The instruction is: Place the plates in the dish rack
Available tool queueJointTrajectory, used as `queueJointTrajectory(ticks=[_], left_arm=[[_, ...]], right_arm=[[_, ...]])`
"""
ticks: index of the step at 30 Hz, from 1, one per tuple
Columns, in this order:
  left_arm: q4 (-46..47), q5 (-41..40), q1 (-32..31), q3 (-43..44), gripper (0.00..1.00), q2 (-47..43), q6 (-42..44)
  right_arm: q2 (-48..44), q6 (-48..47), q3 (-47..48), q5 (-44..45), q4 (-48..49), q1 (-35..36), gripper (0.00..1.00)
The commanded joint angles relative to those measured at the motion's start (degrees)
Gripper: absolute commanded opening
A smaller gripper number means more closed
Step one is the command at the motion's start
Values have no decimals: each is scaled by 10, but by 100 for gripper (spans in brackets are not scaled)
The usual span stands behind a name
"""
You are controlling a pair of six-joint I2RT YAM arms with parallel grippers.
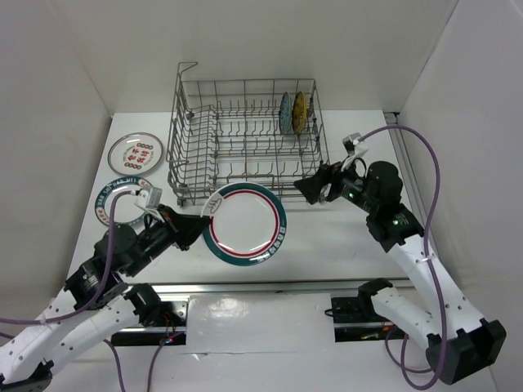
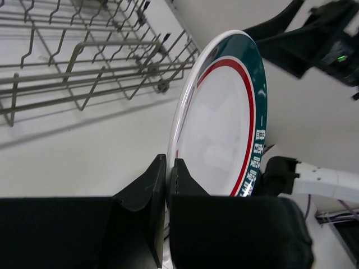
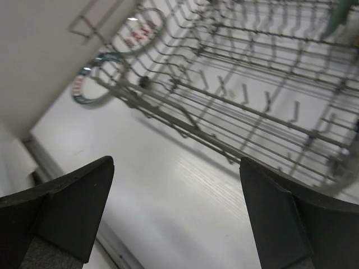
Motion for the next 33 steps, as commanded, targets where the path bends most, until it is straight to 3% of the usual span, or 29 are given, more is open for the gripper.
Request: queueJointTrajectory(ticks=[1,3,6,12,22,26,29,33], left_arm=[[-27,2,-1,21,0,4,25],[-27,8,-1,21,0,4,25],[-1,15,-1,10,0,9,25],[46,43,-1,-1,0,24,15],[93,73,-1,17,0,59,25],[112,73,-1,5,0,53,25],[140,73,-1,-9,0,46,25],[148,67,-1,-20,0,46,25]], right_arm=[[-45,35,-6,-131,97,-3,100],[-75,70,-18,-125,143,-8,100],[-49,82,-4,-192,128,-9,100],[-32,38,-19,-129,82,47,100],[-9,-9,-41,-135,75,166,100],[4,-14,-42,-113,75,187,94],[10,-14,-48,-107,75,187,84],[10,-2,-53,-95,81,187,35]])
